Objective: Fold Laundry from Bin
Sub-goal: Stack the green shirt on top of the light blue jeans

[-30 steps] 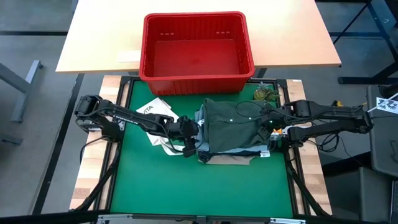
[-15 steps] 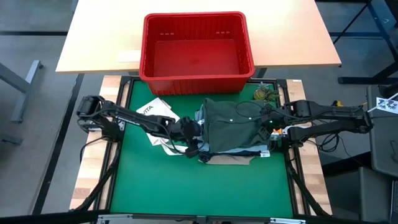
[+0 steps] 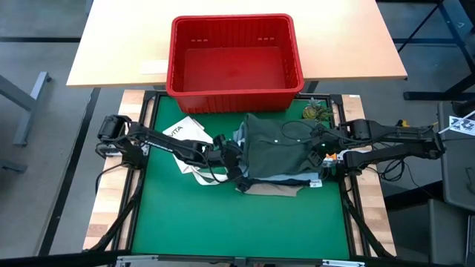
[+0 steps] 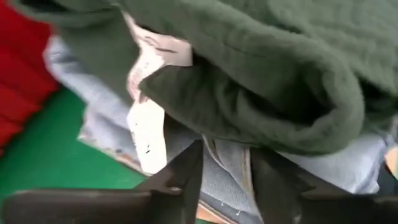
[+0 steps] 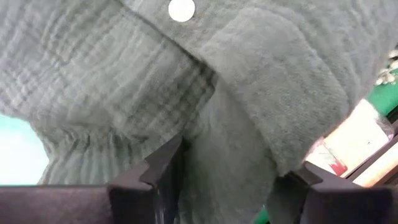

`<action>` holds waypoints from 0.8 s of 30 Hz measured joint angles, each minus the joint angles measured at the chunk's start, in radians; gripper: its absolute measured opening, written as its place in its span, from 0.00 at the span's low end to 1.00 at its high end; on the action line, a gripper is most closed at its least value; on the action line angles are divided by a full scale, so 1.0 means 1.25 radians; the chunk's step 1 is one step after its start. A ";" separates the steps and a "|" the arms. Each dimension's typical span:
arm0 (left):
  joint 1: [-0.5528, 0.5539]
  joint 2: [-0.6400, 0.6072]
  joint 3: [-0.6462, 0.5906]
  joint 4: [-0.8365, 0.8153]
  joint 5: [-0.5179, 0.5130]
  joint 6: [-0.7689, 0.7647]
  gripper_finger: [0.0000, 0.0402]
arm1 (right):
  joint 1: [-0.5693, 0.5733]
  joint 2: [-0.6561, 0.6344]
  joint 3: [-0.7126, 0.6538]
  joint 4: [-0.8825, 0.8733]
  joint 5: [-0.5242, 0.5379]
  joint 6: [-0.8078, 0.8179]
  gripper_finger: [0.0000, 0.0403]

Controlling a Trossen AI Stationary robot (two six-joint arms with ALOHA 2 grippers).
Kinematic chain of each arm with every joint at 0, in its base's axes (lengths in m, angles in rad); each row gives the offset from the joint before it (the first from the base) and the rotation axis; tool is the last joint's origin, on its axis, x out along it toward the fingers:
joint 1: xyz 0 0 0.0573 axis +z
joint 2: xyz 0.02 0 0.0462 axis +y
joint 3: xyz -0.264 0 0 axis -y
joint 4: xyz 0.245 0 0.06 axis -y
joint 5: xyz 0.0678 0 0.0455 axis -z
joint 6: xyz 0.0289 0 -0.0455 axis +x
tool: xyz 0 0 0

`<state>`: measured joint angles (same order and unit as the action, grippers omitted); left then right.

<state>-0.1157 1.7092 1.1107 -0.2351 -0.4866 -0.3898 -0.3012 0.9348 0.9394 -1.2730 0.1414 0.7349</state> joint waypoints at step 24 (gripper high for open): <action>0.023 -0.044 0.001 -0.232 0.026 -0.100 0.09 | 0.000 0.000 0.000 -0.003 -0.003 0.000 0.46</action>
<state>-0.0872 1.6543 1.1114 -0.5245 -0.4538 -0.5154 -0.3016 0.9348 0.9394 -1.2765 0.1378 0.7349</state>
